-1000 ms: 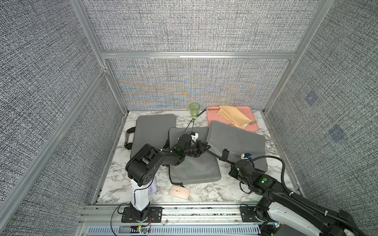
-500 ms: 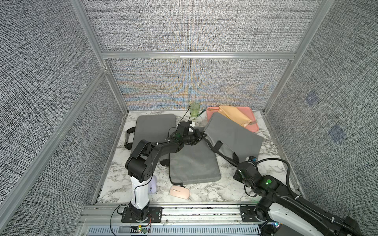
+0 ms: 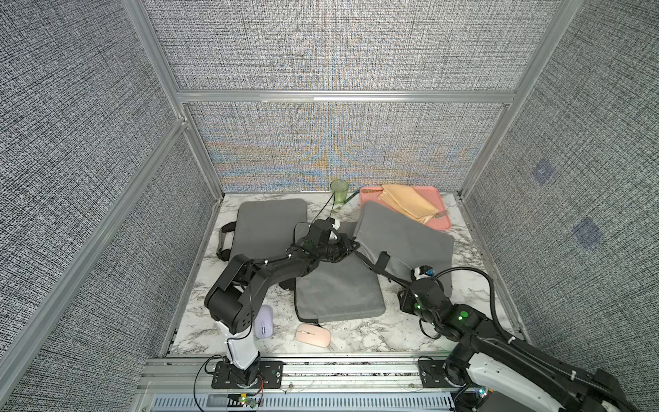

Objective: Put the mouse into the laptop bag
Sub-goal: Zip the zipper on the zippered laptop bag.

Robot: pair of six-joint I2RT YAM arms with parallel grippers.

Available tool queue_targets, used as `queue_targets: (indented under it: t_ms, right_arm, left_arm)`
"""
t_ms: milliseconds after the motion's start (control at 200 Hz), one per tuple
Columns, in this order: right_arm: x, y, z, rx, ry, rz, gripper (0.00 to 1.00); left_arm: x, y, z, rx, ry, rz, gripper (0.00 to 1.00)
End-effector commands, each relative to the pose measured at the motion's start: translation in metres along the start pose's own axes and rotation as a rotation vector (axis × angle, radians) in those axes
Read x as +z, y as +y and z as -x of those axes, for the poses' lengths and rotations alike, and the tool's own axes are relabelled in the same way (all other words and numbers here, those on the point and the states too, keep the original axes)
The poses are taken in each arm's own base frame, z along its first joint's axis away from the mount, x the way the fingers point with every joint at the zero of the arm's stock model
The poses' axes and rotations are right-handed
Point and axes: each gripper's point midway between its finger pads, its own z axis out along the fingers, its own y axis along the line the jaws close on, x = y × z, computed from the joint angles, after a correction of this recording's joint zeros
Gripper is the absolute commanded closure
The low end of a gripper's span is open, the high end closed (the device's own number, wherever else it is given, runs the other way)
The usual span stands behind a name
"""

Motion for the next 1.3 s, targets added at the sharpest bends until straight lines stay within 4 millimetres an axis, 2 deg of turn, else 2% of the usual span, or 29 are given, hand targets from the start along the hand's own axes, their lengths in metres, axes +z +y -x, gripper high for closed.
queue_targets:
  t_ms: [0, 100, 245, 450, 585, 716, 1111, 1171, 1291]
  right_arm:
    - [0.011, 0.031, 0.009, -0.035, -0.017, 0.115, 0.58]
    - [0.025, 0.034, 0.005, -0.042, -0.004, 0.119, 0.51]
    - [0.032, 0.038, 0.006, -0.056, -0.019, 0.132, 0.35]
    - [0.041, 0.034, 0.013, -0.065, -0.062, 0.090, 0.35]
    - [0.050, 0.030, 0.016, -0.071, -0.067, 0.045, 0.44]
    - [0.058, 0.028, 0.017, -0.077, -0.072, 0.018, 0.48]
    - [0.059, 0.029, 0.035, -0.044, -0.162, -0.001, 0.64]
    - [0.059, 0.032, 0.038, -0.040, -0.167, 0.007, 0.72]
    - [0.057, 0.033, 0.037, -0.033, -0.165, 0.013, 0.95]
  left_arm:
    - [-0.010, -0.018, 0.003, 0.056, -0.075, -0.061, 1.00]
    - [-0.010, -0.013, -0.006, 0.049, -0.056, -0.057, 1.00]
    - [-0.006, -0.008, -0.012, 0.029, -0.041, -0.075, 1.00]
    - [-0.003, -0.010, -0.013, 0.024, -0.037, -0.086, 1.00]
    - [-0.006, -0.013, -0.013, 0.022, -0.043, -0.091, 1.00]
    - [-0.010, -0.018, -0.013, 0.026, -0.041, -0.095, 1.00]
    - [-0.022, -0.028, -0.018, 0.025, -0.038, -0.131, 1.00]
    - [-0.023, -0.027, -0.019, 0.024, -0.039, -0.132, 1.00]
    - [-0.022, -0.026, -0.018, 0.023, -0.040, -0.127, 1.00]
